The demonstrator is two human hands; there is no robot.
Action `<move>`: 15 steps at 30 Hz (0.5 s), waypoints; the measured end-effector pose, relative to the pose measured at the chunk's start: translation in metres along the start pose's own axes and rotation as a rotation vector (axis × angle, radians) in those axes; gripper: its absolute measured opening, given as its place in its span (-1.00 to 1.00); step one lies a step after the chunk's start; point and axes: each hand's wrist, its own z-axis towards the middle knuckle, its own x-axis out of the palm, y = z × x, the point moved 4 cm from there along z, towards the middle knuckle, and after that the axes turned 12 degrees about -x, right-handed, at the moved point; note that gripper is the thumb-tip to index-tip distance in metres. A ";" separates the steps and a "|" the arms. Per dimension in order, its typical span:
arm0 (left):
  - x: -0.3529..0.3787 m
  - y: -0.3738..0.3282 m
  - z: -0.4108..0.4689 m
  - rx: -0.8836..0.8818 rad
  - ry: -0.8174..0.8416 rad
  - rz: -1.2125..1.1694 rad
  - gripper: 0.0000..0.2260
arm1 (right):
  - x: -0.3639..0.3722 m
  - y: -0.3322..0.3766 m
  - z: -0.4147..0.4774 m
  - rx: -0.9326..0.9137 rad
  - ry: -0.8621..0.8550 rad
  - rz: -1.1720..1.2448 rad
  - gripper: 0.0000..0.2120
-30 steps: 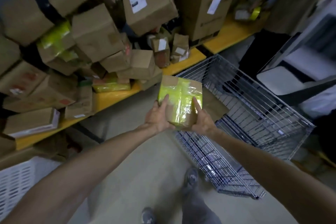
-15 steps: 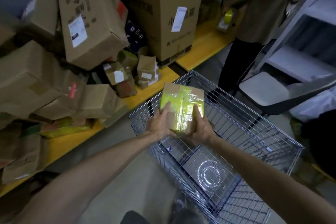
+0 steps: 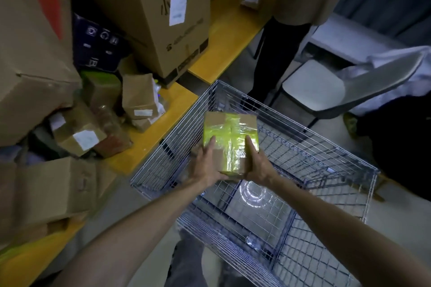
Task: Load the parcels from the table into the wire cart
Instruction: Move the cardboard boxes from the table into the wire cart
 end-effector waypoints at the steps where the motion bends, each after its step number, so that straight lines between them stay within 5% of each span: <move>1: 0.001 0.003 0.013 0.007 0.030 -0.017 0.22 | 0.005 0.004 0.009 0.006 -0.039 0.062 -0.28; 5: 0.016 0.021 0.069 0.009 0.108 -0.045 0.16 | 0.009 -0.012 0.059 0.132 -0.042 -0.016 -0.75; 10: 0.050 0.043 0.133 -0.019 0.107 -0.048 0.19 | 0.005 -0.055 0.146 0.217 -0.040 0.064 -0.29; 15: 0.110 0.074 0.206 -0.093 0.155 -0.048 0.23 | -0.022 -0.113 0.233 0.234 -0.094 -0.002 -0.36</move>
